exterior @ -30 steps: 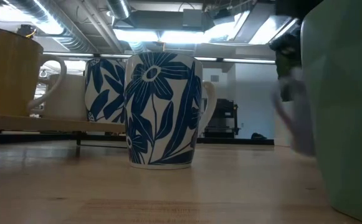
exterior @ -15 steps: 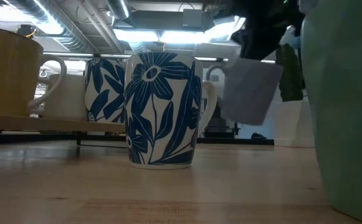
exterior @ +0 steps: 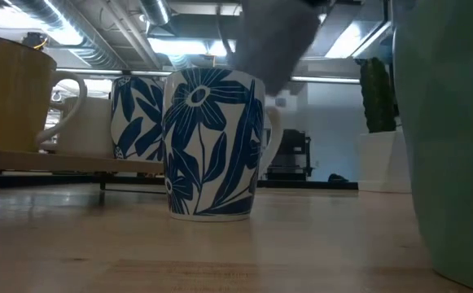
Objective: Place coffee mugs
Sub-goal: Move the purple mug to the bottom center of the table
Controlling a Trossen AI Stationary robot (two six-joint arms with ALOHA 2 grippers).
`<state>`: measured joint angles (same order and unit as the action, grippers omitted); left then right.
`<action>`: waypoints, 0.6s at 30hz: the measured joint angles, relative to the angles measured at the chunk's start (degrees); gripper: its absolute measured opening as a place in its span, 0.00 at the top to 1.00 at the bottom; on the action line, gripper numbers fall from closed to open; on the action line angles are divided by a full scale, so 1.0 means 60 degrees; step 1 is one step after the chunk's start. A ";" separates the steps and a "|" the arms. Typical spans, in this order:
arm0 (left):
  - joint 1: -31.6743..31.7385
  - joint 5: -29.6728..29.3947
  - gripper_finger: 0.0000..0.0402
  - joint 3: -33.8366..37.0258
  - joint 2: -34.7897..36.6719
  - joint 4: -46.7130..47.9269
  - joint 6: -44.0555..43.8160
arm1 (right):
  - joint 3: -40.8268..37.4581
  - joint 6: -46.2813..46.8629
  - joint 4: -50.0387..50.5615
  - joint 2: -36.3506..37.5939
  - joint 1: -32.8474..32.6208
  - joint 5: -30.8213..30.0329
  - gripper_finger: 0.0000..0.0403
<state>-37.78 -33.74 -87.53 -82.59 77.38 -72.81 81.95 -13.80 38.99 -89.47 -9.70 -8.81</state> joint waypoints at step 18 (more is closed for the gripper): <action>-0.0022 0.0266 0.53 0.0000 0.0000 0.0033 0.1129 | 0.4545 -0.0339 -0.0296 -0.3753 -0.2305 0.0128 1.00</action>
<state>-37.91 -32.14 -87.53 -82.59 77.58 -66.04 109.22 -15.84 37.21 -111.99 -23.53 -8.04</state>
